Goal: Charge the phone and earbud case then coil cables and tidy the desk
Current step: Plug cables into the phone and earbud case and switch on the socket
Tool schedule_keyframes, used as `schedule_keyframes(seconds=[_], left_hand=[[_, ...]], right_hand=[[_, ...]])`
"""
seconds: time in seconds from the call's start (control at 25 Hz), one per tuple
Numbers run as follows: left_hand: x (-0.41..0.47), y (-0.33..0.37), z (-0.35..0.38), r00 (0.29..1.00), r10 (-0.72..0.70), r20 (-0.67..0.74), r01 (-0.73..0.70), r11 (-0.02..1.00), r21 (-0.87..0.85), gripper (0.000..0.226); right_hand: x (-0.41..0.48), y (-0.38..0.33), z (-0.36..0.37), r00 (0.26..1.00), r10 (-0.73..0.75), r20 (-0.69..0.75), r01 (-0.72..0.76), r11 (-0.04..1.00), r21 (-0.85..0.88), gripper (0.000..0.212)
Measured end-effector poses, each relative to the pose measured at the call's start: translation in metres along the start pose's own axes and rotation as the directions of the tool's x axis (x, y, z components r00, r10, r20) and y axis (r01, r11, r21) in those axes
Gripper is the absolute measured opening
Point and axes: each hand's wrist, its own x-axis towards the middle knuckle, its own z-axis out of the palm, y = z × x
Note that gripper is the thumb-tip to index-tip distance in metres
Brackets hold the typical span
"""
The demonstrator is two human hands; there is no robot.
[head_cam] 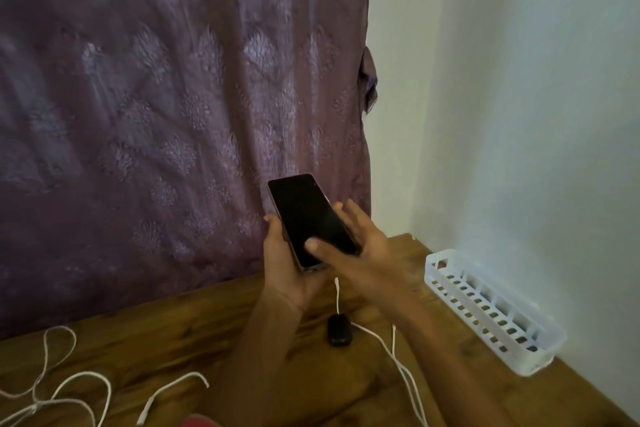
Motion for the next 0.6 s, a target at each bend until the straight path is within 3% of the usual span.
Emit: schedule_keyframes(seconds=[0.08, 0.16, 0.28, 0.44, 0.52, 0.6], left_hand=[[0.003, 0.007, 0.022, 0.999, 0.003, 0.045, 0.000, 0.998, -0.057, 0.066], [0.005, 0.012, 0.041, 0.992, -0.019, 0.127, 0.036, 0.991, -0.130, 0.067], [0.004, 0.012, 0.057, 0.985, -0.042, 0.169, 0.085, 0.963, -0.255, 0.075], [0.000, 0.002, 0.057, 0.989, -0.034, 0.146, 0.071, 0.964, -0.256, 0.077], [-0.001, -0.004, 0.056, 0.992, -0.045, 0.116, 0.073, 0.963, -0.258, 0.077], [-0.003, -0.009, 0.053, 0.995, -0.052, 0.082, 0.071, 0.965, -0.252, 0.077]], right_hand=[[0.008, -0.012, -0.024, 0.994, -0.018, -0.111, 0.028, 0.995, 0.090, 0.077], [0.013, -0.008, -0.050, 0.959, -0.077, -0.271, 0.095, 0.994, 0.054, 0.053], [0.012, 0.042, -0.080, 0.916, 0.079, -0.394, -0.056, 0.996, 0.069, 0.016], [-0.011, 0.137, -0.099, 0.801, 0.375, -0.466, -0.460, 0.884, -0.080, 0.035], [-0.024, 0.172, -0.100, 0.790, 0.431, -0.435, -0.545, 0.819, -0.178, 0.054], [-0.030, 0.193, -0.096, 0.719, 0.538, -0.440, -0.646, 0.751, -0.139, 0.053]])
